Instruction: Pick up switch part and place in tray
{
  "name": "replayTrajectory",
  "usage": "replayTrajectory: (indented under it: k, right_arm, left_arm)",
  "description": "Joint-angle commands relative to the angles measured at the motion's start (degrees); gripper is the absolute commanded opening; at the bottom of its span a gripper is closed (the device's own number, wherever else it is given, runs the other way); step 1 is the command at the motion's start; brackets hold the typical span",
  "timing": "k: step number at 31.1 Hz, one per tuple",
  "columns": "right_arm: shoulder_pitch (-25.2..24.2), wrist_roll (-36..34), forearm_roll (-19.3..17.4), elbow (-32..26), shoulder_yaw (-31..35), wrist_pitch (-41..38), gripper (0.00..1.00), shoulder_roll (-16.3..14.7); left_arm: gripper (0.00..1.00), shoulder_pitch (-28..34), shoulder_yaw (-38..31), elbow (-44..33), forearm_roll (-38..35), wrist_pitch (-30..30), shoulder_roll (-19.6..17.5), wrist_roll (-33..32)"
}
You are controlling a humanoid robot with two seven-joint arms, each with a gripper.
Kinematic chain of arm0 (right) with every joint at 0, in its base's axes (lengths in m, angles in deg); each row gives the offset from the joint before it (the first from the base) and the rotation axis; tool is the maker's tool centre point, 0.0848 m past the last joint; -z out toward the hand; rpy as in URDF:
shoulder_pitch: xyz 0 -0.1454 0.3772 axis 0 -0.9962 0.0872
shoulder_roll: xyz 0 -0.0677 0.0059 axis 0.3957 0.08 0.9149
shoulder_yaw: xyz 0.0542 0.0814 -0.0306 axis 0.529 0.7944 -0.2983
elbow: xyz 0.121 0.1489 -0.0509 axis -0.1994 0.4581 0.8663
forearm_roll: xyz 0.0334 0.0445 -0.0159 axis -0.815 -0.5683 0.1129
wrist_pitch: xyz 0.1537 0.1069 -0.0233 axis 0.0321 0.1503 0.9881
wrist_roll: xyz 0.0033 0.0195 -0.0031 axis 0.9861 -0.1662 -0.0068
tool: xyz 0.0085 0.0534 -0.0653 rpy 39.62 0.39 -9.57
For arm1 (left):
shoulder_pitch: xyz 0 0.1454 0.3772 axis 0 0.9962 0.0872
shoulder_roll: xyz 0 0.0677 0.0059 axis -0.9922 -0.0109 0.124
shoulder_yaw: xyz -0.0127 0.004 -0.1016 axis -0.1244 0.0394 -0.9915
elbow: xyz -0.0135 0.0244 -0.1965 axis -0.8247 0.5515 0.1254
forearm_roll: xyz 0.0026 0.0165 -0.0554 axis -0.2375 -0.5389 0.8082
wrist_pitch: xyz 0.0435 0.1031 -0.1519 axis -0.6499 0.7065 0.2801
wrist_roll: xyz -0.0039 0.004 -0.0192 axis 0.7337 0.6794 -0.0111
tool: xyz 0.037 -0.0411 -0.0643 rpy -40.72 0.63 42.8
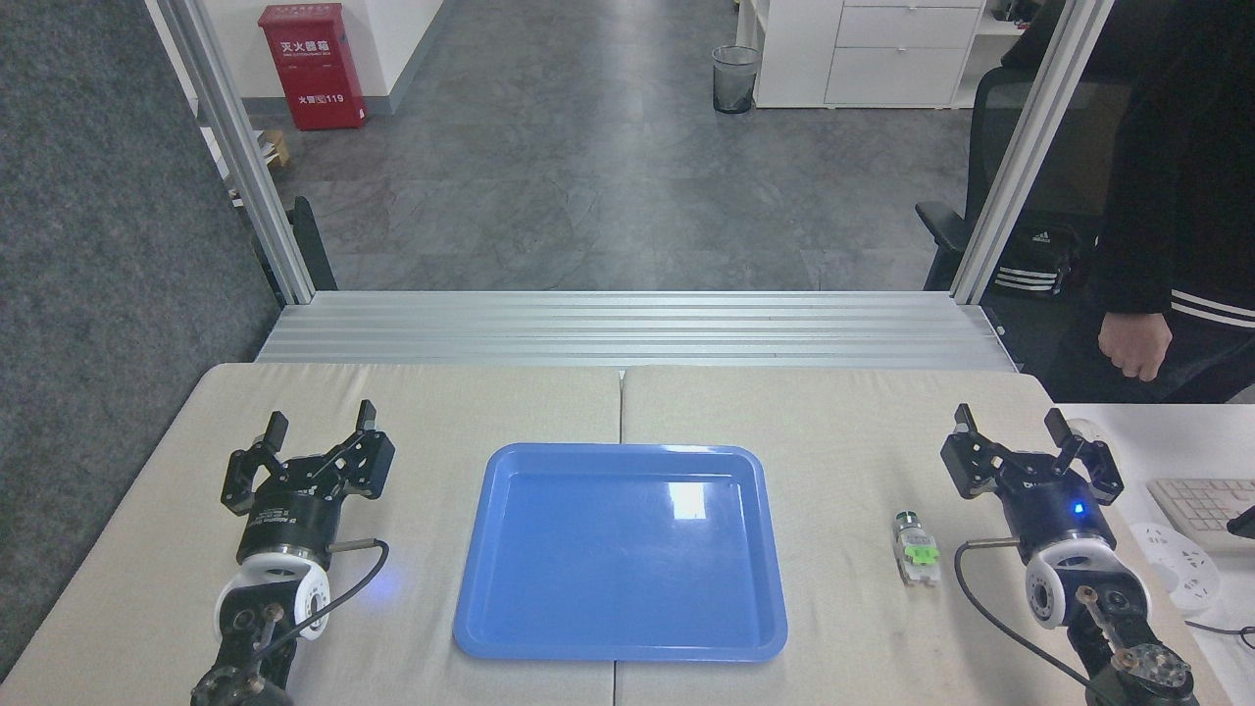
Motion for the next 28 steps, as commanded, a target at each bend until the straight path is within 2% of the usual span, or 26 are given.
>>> replayTrajectory:
  k: [1, 28]
  right_arm:
    - [-0.01, 0.01, 0.01, 0.00, -0.03, 0.01, 0.97, 0.02]
    - [-0.10, 0.10, 0.09, -0.44, -0.82, -0.07, 0.97, 0.11]
  left_arm:
    - [1.00, 0.00, 0.52, 0.54, -1.25, -0.03, -0.06, 0.23]
    - [1.00, 0.09, 0.44, 0.55, -0.46, -0.03, 0.11, 0.58]
